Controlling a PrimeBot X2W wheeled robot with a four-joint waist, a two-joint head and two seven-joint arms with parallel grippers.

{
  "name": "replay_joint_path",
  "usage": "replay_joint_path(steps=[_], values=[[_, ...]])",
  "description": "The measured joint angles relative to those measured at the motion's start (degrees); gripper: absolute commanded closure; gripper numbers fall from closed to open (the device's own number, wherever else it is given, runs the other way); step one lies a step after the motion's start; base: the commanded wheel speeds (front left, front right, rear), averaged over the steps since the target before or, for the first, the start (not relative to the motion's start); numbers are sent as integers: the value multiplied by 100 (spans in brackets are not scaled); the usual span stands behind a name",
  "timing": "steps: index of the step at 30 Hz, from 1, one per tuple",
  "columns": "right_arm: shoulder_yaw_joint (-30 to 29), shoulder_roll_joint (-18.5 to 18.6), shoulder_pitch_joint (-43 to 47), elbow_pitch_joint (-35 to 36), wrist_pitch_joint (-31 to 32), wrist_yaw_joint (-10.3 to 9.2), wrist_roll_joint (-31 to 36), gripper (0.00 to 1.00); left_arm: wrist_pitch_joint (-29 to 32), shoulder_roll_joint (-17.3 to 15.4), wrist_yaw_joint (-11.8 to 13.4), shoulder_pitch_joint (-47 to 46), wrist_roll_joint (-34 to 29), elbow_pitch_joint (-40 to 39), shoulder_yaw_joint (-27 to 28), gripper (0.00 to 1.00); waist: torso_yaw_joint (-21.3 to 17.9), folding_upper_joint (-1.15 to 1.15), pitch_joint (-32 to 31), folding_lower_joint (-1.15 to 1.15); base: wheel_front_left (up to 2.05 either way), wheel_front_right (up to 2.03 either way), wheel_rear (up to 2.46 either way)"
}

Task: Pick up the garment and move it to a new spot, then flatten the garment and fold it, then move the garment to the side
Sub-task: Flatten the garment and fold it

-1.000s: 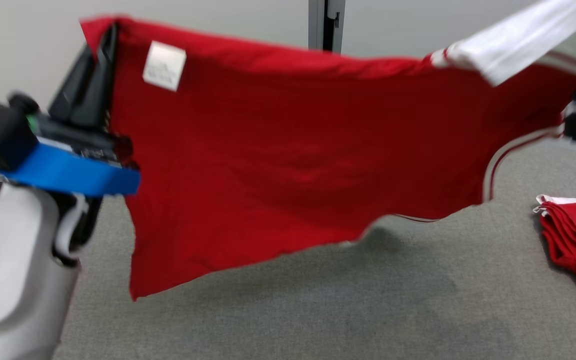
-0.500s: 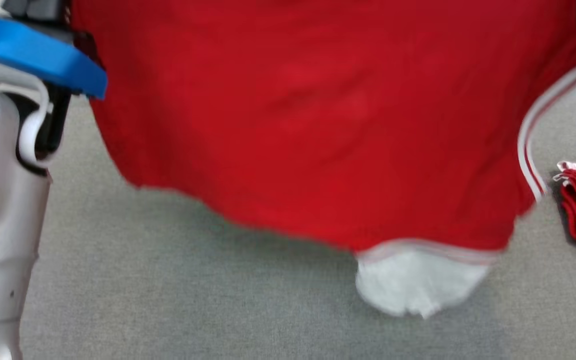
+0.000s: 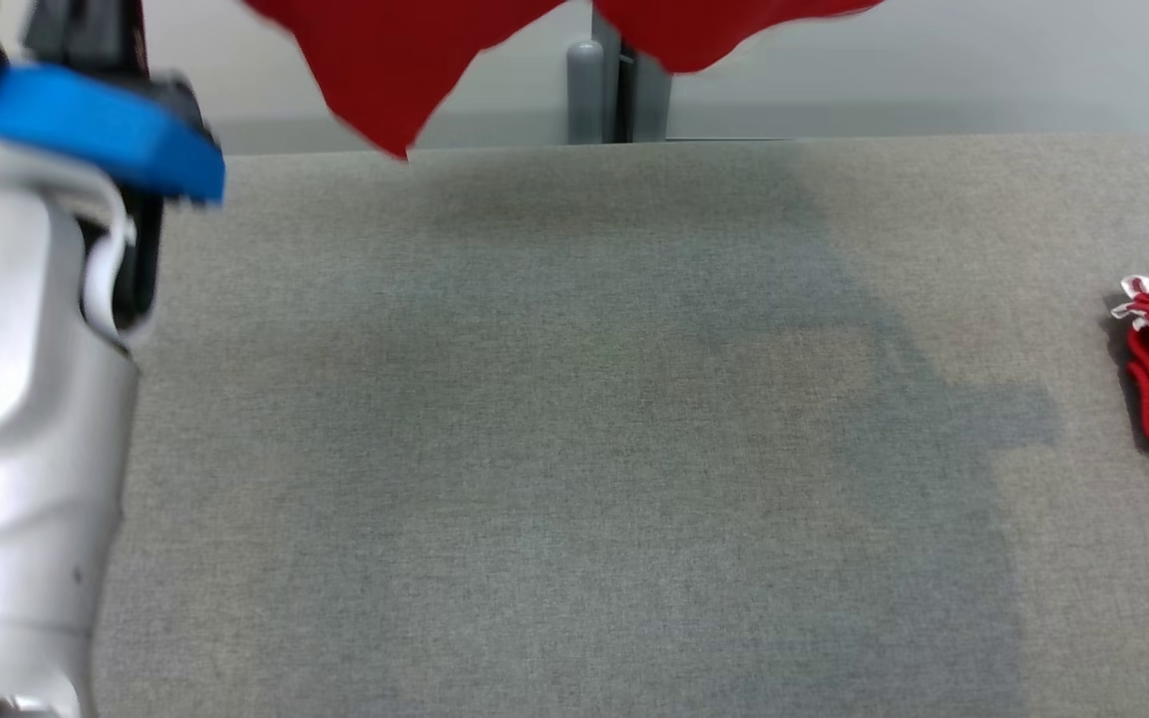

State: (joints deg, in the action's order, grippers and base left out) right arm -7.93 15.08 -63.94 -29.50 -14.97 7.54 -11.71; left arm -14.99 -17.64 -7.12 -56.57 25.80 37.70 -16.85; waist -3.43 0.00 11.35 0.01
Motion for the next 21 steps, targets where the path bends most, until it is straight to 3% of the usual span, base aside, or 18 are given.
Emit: replay_joint_path(steps=[4,11,15,21], values=[[76,-164,1401,356,3,1,-466,100,-1,210,-25,1152,126,31,344,100,-85,0,23,0,0,0,0],[-13,-637,4278,1068,2,0,-1132,100,0,869,-31,3414,40,-26,971,100,-169,0,-49,-1,0,0,0],[-71,-836,5344,1214,2,0,-1235,100,0,1160,-32,4390,-141,-140,1158,100,-198,0,-196,-2,0,0,0],[20,-958,6377,1337,2,0,-1270,100,0,1339,-32,5384,-383,-452,1337,100,-149,0,-530,-2,0,0,0]])
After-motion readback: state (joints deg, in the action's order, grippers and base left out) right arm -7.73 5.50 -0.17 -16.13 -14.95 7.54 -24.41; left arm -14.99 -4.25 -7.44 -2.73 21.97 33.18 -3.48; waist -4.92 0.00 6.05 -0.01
